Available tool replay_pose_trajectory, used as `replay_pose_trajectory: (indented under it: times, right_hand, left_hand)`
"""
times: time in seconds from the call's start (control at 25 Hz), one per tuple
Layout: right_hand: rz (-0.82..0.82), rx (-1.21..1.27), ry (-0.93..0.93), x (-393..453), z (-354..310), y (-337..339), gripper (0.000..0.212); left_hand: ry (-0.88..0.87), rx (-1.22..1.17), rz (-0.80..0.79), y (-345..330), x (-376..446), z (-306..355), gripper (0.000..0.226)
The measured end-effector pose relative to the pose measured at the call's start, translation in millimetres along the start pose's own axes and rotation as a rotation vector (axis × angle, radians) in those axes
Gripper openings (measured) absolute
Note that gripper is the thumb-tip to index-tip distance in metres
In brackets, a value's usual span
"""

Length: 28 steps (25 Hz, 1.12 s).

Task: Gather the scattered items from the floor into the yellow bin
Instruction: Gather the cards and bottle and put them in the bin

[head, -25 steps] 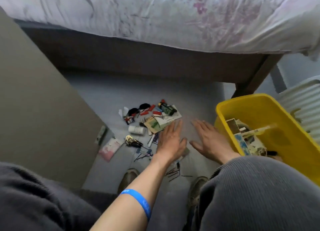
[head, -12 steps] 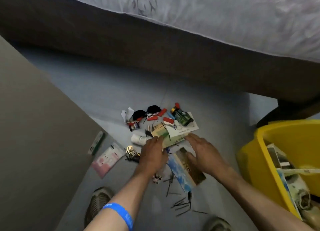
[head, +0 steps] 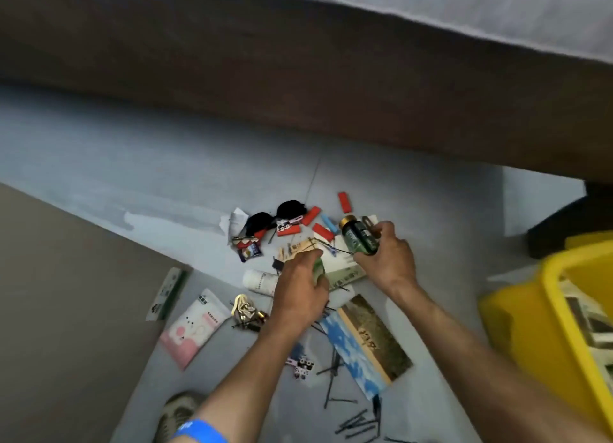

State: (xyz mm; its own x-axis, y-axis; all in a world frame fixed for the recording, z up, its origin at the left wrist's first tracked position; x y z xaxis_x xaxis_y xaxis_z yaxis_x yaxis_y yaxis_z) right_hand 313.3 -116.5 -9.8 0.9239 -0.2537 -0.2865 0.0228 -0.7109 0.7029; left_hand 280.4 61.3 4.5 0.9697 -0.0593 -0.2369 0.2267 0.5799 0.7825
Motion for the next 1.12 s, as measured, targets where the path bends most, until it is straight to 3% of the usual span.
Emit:
replay_pose_trajectory:
  times: [0.12, 0.2, 0.32, 0.4, 0.52, 0.64, 0.8, 0.96, 1.04, 1.12]
  right_hand:
    - [0.172, 0.545, -0.092, -80, 5, 61, 0.04]
    - [0.374, 0.651, 0.006, -142, 9, 102, 0.033]
    - [0.799, 0.513, 0.189, -219, 22, 172, 0.034]
    - [0.952, 0.25, 0.175, -248, 39, 209, 0.036]
    - [0.843, -0.095, 0.078, -251, 51, 220, 0.037]
    - [0.585, -0.043, 0.251, -239, 39, 174, 0.034]
    - [0.126, -0.103, 0.333, -208, 24, 85, 0.027]
    - [-0.126, -0.22, 0.406, -163, 10, 14, 0.033]
    - [-0.194, -0.266, 0.312, -138, 7, -16, 0.043]
    - [-0.233, -0.38, 0.12, -122, 17, -40, 0.065]
  left_hand:
    - [0.009, -0.207, 0.045, 1, -27, 44, 0.046]
    - [0.005, -0.276, 0.041, -4, -47, 73, 0.045]
    - [-0.087, -0.253, -0.019, -14, -83, 117, 0.042]
    - [-0.159, -0.151, -0.02, -22, -106, 138, 0.044]
    - [-0.09, -0.086, -0.05, -30, -128, 125, 0.046]
    - [0.054, -0.084, -0.074, -28, -141, 77, 0.044]
    - [0.168, 0.012, -0.043, -23, -138, 19, 0.038]
    - [0.303, 0.053, 0.029, -7, -113, -27, 0.035]
    - [0.352, 0.116, 0.149, 9, -96, -56, 0.038]
    - [0.219, 0.289, 0.203, 18, -69, -75, 0.049]
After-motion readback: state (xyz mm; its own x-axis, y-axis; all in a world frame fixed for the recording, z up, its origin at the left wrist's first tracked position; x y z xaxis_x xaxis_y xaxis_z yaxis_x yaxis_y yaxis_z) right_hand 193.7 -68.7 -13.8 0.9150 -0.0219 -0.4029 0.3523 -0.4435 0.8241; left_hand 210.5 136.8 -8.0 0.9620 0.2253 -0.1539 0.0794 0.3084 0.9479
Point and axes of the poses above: each hand's wrist, its own x-axis towards the middle knuckle, its own y-axis out of the back of the hand, z = x × y, the point moved 3 cm from there along x, towards the middle knuckle, and after that the axes turned 8 degrees about x, right-handed, at the moved point
